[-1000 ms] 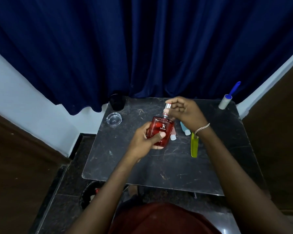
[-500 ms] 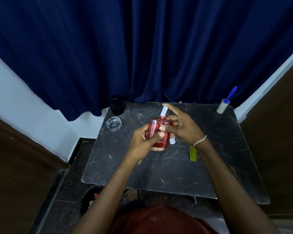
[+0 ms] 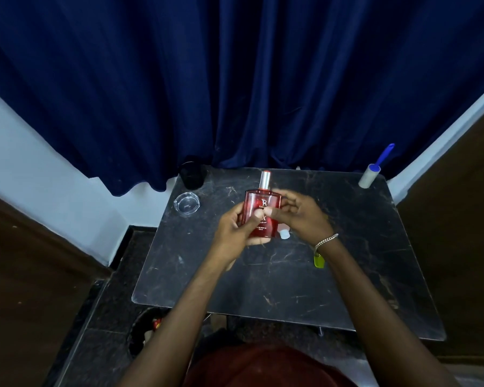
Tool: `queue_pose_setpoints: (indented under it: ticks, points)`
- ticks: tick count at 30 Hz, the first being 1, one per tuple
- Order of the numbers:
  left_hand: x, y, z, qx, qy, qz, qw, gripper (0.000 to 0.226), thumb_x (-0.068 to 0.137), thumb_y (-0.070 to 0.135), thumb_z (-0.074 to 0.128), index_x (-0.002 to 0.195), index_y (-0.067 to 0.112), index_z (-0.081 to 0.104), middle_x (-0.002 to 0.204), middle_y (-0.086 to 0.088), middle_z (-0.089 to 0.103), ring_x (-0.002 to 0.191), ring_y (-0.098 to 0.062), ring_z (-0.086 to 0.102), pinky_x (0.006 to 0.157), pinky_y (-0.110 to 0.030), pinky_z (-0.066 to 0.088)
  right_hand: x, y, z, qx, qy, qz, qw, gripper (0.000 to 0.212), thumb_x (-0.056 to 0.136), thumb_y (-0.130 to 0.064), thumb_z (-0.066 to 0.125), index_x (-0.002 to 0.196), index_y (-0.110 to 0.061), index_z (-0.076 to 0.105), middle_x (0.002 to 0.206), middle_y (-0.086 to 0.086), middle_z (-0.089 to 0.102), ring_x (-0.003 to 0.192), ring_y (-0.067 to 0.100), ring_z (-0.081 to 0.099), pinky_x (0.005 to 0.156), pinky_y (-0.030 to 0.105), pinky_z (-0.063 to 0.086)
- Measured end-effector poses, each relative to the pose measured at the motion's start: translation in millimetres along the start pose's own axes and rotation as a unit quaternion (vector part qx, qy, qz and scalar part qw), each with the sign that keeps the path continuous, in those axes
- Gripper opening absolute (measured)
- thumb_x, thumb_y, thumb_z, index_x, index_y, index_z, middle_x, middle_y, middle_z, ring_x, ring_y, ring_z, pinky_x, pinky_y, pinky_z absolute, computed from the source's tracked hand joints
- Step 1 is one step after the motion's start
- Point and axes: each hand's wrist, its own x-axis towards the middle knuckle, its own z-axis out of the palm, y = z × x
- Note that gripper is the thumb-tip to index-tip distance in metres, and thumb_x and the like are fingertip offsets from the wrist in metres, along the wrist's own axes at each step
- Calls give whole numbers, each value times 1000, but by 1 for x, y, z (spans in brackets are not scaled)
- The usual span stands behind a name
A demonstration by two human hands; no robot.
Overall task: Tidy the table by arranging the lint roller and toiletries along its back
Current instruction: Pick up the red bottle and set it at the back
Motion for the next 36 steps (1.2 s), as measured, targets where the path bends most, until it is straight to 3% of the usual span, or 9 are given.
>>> queue_pose_setpoints:
  ticks: [3, 11, 14, 19, 24, 27, 29, 33, 36]
  points:
    - [7, -3, -5, -17, 17, -8, 1000, 21, 100, 27, 67, 121, 23, 71, 117, -8, 77, 105, -29, 77, 77, -41, 65, 4, 12, 5, 3, -27, 20, 999, 32, 85, -22, 79, 114, -11, 72, 101, 7, 78, 92, 23, 76, 80, 32, 61]
    - [37, -13, -23, 47, 72, -15, 996, 28, 96, 19, 73, 124, 17, 71, 109, -3, 80, 101, -22, 78, 80, -40, 65, 42, 33, 21, -34, -18, 70, 997, 42, 82, -14, 81, 121, -11, 66, 103, 2, 76, 92, 15, 73, 83, 33, 60]
    - [55, -18, -33, 96, 103, -6, 990, 20, 93, 19, 76, 111, 28, 74, 96, 6, 81, 96, -17, 78, 78, -32, 64, 61, 40, 28, -45, -13, 82, 996, 43, 82, -12, 80, 121, -11, 65, 97, -7, 74, 80, -1, 71, 73, 19, 57]
    - [92, -32, -55, 221, 119, 5, 968, 30, 93, 25, 76, 121, 14, 74, 107, -5, 79, 100, -22, 76, 92, -41, 60, 96, 55, 42, -81, -5, 100, 992, 41, 82, -10, 79, 121, -11, 64, 96, -6, 72, 82, -2, 67, 70, 11, 50]
    - [130, -42, -77, 287, 132, -14, 949, 35, 94, 27, 74, 127, 18, 71, 106, 3, 77, 96, -15, 74, 77, -9, 51, 140, 74, 56, -105, 6, 109, 988, 41, 80, -6, 80, 118, -2, 63, 104, 9, 75, 83, 9, 70, 69, 8, 53]
    - [157, -46, -91, 300, 118, -44, 946, 40, 92, 21, 76, 131, 17, 67, 112, -1, 77, 101, -19, 74, 93, -33, 58, 173, 89, 66, -103, 10, 117, 988, 44, 79, -3, 80, 119, -2, 62, 105, 10, 74, 93, 21, 72, 84, 30, 57]
    - [174, -49, -99, 307, 107, -58, 944, 47, 90, 11, 73, 136, 16, 63, 119, -4, 76, 109, -22, 72, 100, -39, 55, 194, 100, 72, -123, 18, 113, 986, 44, 78, -4, 79, 120, -5, 62, 105, 8, 74, 94, 22, 72, 85, 30, 57]
    - [220, -63, -122, 310, 96, -67, 944, 56, 89, 1, 67, 141, 18, 56, 126, -5, 72, 115, -22, 67, 102, -35, 52, 244, 133, 86, -148, 32, 88, 985, 45, 80, -9, 77, 122, -14, 63, 107, -4, 73, 85, -6, 67, 78, 4, 50]
    - [253, -82, -140, 298, 90, -64, 948, 58, 90, -1, 64, 143, 20, 52, 126, -2, 69, 111, -15, 65, 95, -21, 51, 279, 163, 96, -155, 46, 69, 984, 43, 80, -9, 77, 121, -14, 63, 106, -4, 73, 89, 1, 70, 82, 12, 51]
